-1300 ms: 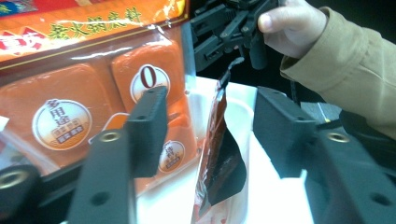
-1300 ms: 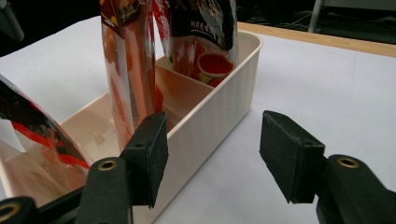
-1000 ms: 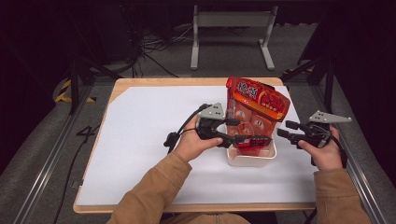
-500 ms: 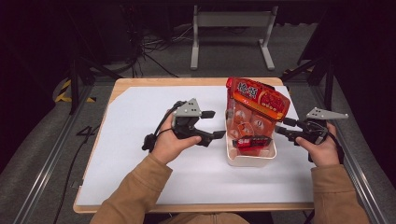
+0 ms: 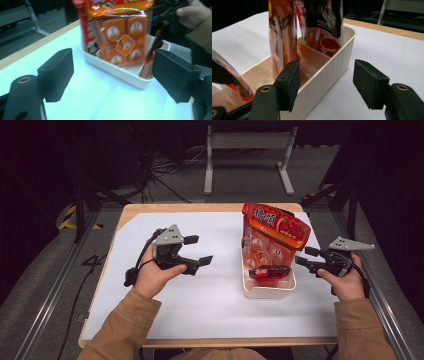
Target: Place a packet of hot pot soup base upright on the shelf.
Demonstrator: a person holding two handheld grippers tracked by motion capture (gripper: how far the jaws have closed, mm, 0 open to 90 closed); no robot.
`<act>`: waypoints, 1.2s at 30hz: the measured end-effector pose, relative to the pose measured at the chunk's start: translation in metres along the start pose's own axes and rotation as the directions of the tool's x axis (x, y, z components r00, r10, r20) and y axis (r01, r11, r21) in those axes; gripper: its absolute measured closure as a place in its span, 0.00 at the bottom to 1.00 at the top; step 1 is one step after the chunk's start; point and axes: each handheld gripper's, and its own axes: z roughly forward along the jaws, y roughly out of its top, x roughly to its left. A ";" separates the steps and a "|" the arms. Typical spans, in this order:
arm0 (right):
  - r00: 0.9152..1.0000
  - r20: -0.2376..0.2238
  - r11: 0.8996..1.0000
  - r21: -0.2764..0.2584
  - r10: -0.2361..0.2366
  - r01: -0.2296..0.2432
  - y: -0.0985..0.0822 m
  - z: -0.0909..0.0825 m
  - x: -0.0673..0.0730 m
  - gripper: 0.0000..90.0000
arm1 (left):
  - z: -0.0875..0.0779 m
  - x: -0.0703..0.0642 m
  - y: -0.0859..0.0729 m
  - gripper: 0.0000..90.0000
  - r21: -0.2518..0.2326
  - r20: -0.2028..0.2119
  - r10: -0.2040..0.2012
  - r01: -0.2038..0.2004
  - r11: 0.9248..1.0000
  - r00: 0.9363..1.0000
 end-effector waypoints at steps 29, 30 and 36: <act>0.999 0.007 0.997 -0.064 -0.053 0.054 -0.014 -0.010 0.003 0.37 | -0.058 0.048 -0.091 0.16 -0.015 -0.246 -0.165 0.166 0.986 0.955; 0.998 0.006 0.996 -0.064 -0.058 0.058 -0.014 -0.010 0.004 0.37 | -0.058 0.049 -0.093 0.16 -0.019 -0.252 -0.171 0.172 0.985 0.952; 0.998 0.012 0.996 -0.066 -0.061 0.062 -0.013 -0.011 0.003 0.37 | -0.059 0.059 -0.111 0.16 -0.041 -0.290 -0.221 0.219 0.975 0.931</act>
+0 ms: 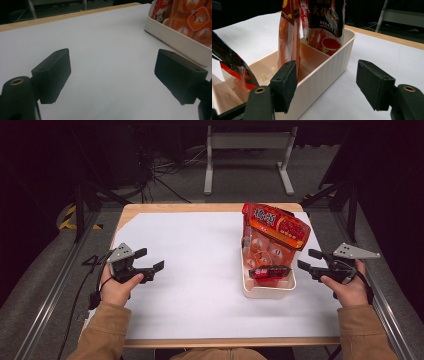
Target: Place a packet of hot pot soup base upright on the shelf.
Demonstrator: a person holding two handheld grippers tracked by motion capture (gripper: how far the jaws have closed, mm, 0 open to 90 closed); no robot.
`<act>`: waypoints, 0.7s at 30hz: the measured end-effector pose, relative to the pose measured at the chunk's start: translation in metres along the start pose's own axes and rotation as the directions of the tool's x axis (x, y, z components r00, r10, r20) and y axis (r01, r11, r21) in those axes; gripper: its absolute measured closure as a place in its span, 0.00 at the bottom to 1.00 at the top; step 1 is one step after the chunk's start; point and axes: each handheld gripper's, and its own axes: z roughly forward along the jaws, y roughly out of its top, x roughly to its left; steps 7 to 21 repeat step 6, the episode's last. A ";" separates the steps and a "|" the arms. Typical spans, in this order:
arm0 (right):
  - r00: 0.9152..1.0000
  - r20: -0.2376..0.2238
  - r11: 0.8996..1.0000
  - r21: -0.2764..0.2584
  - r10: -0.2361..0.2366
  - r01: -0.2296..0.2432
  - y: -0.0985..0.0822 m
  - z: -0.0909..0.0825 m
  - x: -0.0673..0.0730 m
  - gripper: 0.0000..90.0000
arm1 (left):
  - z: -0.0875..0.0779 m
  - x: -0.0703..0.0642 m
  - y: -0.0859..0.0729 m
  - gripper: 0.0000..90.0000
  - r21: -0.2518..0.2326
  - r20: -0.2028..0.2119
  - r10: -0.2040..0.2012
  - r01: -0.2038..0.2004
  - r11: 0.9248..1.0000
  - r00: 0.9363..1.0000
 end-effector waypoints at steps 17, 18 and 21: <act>1.000 0.015 1.000 -0.002 -0.009 0.009 0.001 -0.003 -0.002 0.39 | -0.002 0.006 -0.006 0.16 -0.017 -0.002 -0.036 0.036 0.999 0.999; 1.000 0.015 1.000 -0.002 -0.009 0.009 0.001 -0.003 -0.002 0.39 | -0.002 0.006 -0.006 0.16 -0.017 -0.002 -0.036 0.036 0.999 0.999; 1.000 0.015 1.000 -0.002 -0.009 0.009 0.001 -0.003 -0.002 0.39 | -0.002 0.006 -0.006 0.16 -0.017 -0.002 -0.036 0.036 0.999 0.999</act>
